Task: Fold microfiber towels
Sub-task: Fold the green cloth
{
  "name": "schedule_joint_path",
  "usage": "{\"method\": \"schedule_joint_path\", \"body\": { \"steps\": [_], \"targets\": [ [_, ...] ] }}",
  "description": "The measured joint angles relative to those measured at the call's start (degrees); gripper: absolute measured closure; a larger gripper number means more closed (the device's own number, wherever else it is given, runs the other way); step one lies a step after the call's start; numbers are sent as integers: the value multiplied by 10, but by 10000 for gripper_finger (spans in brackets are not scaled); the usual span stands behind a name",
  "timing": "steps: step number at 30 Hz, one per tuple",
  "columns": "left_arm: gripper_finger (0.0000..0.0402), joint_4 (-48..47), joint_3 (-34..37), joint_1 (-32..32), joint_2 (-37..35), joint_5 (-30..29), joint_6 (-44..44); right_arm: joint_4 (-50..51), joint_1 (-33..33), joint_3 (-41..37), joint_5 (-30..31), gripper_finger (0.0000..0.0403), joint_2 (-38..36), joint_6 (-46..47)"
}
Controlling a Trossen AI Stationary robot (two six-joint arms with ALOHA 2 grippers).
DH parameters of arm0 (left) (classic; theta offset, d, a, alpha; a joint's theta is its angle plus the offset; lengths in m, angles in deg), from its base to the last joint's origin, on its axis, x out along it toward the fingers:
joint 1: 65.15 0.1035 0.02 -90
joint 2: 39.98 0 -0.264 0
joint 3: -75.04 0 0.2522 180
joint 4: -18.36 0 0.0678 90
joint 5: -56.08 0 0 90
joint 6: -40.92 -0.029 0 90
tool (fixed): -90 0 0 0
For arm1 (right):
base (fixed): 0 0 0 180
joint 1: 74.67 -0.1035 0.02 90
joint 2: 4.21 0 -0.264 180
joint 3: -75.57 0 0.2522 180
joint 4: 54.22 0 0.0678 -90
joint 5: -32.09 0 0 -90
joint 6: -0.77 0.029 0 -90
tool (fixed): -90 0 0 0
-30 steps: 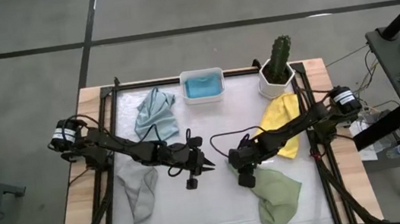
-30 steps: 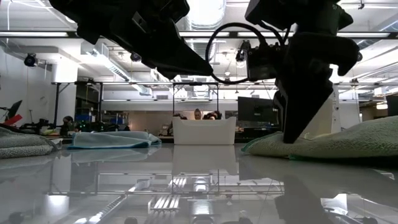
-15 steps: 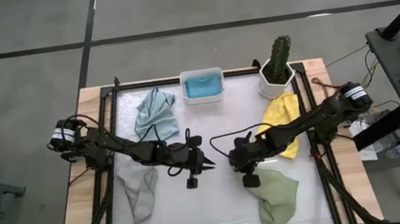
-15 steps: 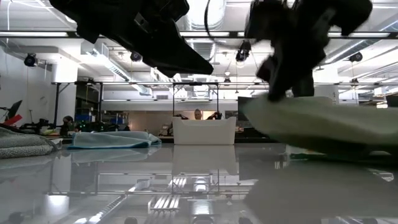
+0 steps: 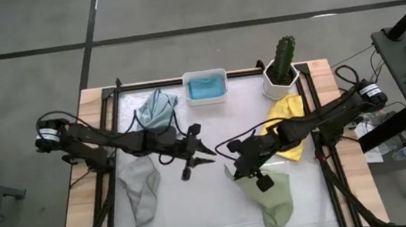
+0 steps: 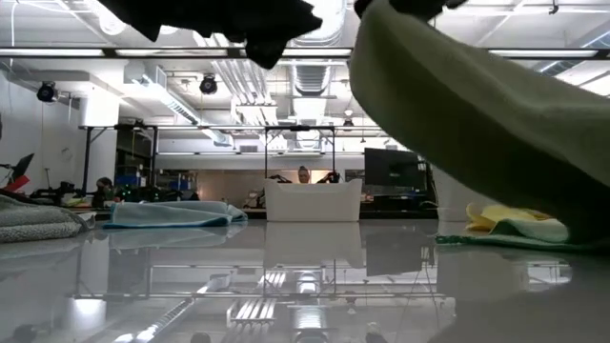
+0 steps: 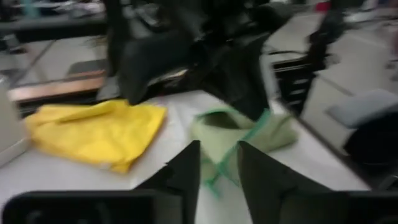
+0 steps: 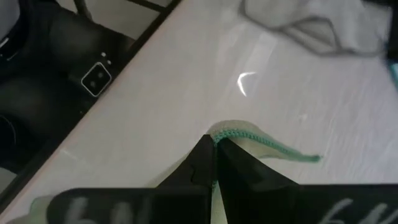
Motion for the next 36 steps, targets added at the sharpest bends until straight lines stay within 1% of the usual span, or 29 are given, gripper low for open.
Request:
{"method": "schedule_joint_path", "body": {
  "steps": [3, 6, 10, 13, 15, 17, 22, 25, 27, 30, 32, 34, 35, 36],
  "targets": [
    [253, 10, 1, 5, 10, 41, 1, 6, 0, 10, 0, 395, 0, -19],
    [212, 48, 9, 5, 40, 47, 2, 15, 0, 15, 0, 395, 0, -27],
    [176, 144, 27, 5, 91, 48, 5, 15, 0, 14, 0, 395, 0, -29],
    [164, 188, 29, 5, 122, 58, 12, 15, 0, 14, 0, 395, 0, -25],
    [162, 214, 29, 5, 142, 76, 21, 15, 0, 13, 0, 395, 0, -20],
    [162, 242, 29, 2, 161, 82, 21, 15, 0, 13, 0, 395, 0, -18],
    [163, 352, 23, -3, 228, 87, 63, 14, 0, 13, 0, 395, 0, -18],
    [181, 410, 20, -9, 254, 88, 66, 11, 0, 13, 1, 395, 0, -18],
    [206, 432, 21, -14, 262, 89, 65, 11, 0, 13, 1, 395, 0, -12],
    [264, 435, 23, -20, 260, 90, 49, 13, 0, 13, 2, 395, 0, 6],
    [314, 431, 25, -21, 254, 89, 41, 13, 0, 13, 8, 395, 0, 12],
    [370, 430, 25, -21, 250, 89, 37, 13, 0, 13, 30, 395, 0, 12],
    [385, 424, 26, -21, 245, 88, 40, 13, 0, 13, 42, 394, 0, 16],
    [391, 415, 27, -21, 239, 87, 46, 13, 0, 13, 54, 394, 0, 24]
  ]
}}
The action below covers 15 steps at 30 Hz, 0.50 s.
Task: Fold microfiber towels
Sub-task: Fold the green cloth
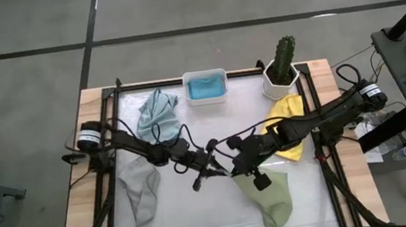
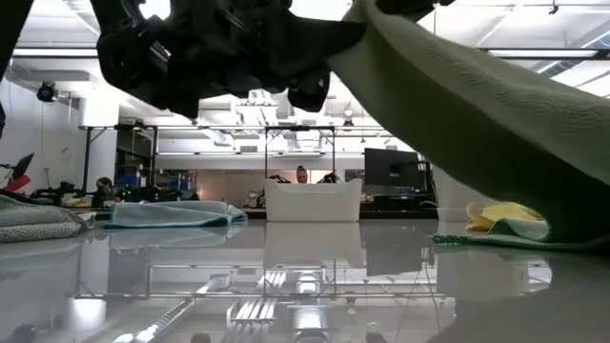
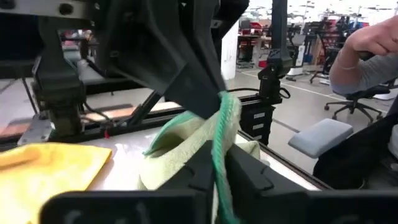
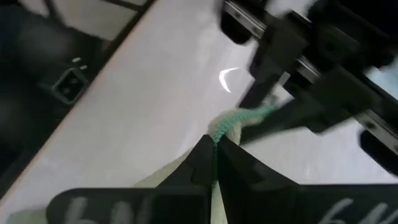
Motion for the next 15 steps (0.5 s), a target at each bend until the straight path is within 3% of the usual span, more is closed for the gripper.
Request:
{"method": "schedule_joint_path", "body": {
  "steps": [2, 6, 11, 15],
  "targets": [
    [397, -49, 0, 0, -22, -2, 2, -1, 2, 0, 17, 394, 0, 32],
    [401, -233, 1, -3, -90, -38, 0, -1, 5, 0, 21, 379, 0, 85],
    [401, -475, 1, -20, -187, -66, -26, 6, 5, -1, 20, 324, 2, 126],
    [401, -597, 3, -39, -237, -126, 5, 37, 5, -2, 23, 276, 3, 162]
  ]
}}
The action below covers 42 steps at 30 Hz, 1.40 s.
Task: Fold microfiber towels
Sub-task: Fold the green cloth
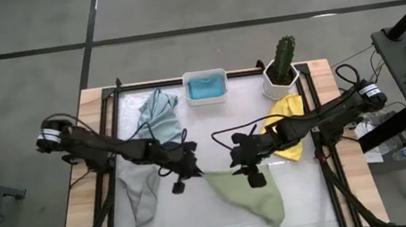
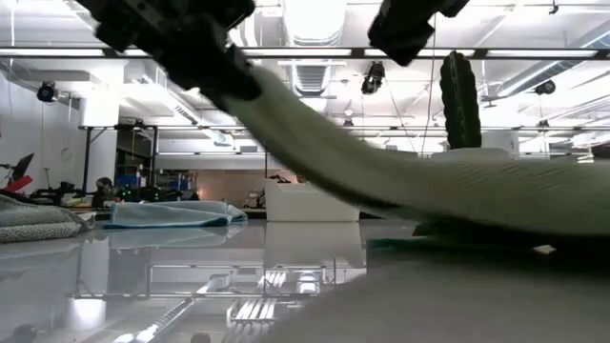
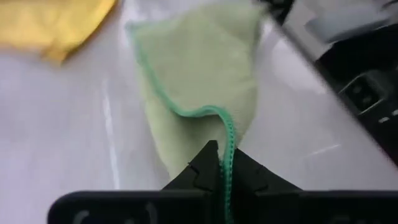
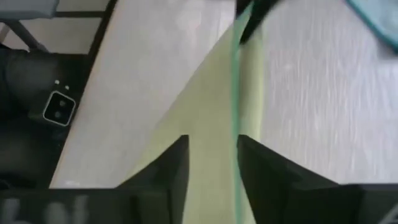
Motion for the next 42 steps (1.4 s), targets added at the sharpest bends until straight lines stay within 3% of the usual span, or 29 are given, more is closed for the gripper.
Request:
{"method": "schedule_joint_path", "body": {
  "steps": [4, 11, 19, 30, 42],
  "targets": [
    [401, -60, 7, -23, -13, -12, 42, 44, 0, -4, 7, 241, 0, 56],
    [401, -63, 15, -70, 15, -16, 50, 68, 0, -58, 24, 215, 6, 121],
    [402, -62, 16, -79, 33, -29, 60, 92, -2, -119, -26, 213, 5, 174],
    [402, -58, 17, -79, 33, -45, 59, 111, -4, -146, -26, 215, 5, 195],
    [401, -44, 17, -79, 33, -46, 58, 85, -4, -183, 3, 244, 5, 201]
  ]
}}
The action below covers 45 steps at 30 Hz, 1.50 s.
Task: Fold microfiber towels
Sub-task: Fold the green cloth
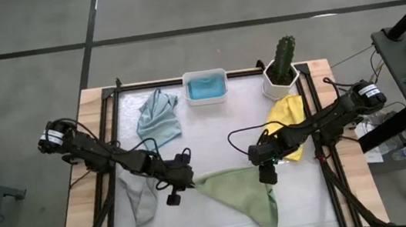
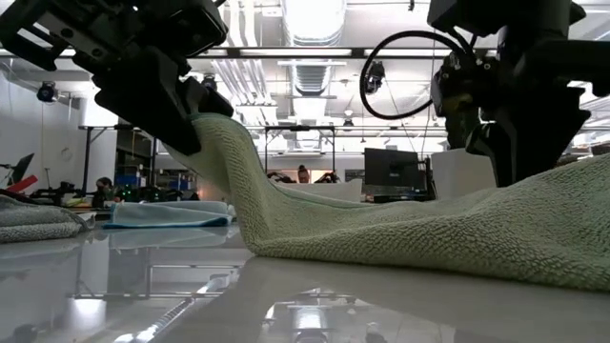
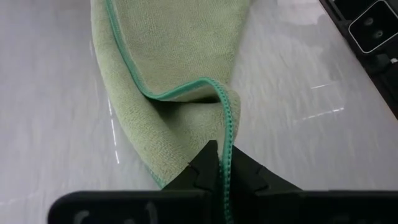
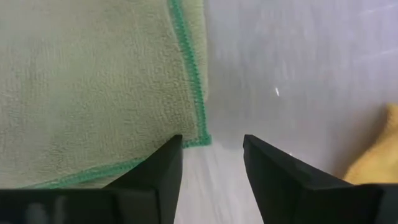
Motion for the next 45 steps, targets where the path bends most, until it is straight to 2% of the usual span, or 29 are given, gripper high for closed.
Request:
{"method": "schedule_joint_path", "body": {
  "steps": [5, 10, 14, 18, 23, 30, 36, 39, 42, 45],
  "targets": [
    [402, 0, 0, 0, 0, 0, 0, -50, 0, -10, -50, 257, 0, -12],
    [402, -2, 0, 0, 0, 0, 0, -164, 0, -23, -139, 301, 0, -22],
    [402, -9, 6, -4, 0, 19, 28, -173, 0, -22, -145, 334, -5, -13],
    [401, -9, 23, -15, 0, 47, 64, -175, 0, -19, -145, 336, -18, 25],
    [402, -7, 38, -35, 0, 50, 106, -158, 0, -19, -143, 304, -43, 52],
    [401, 0, 45, -49, 6, 52, 118, -159, 0, -24, -84, 238, -59, 64],
    [401, 1, 48, -49, 35, 49, 121, -161, 0, -44, -39, 179, -33, 65],
    [401, 2, 48, -49, 49, 49, 121, -197, 0, -50, -48, 154, -17, 64],
    [402, 9, 49, -48, 59, 49, 120, -246, 0, -55, -96, 136, -7, 46],
    [402, 13, 48, -47, 63, 49, 120, -291, 0, -56, -115, 130, -4, 33]
  ]
}}
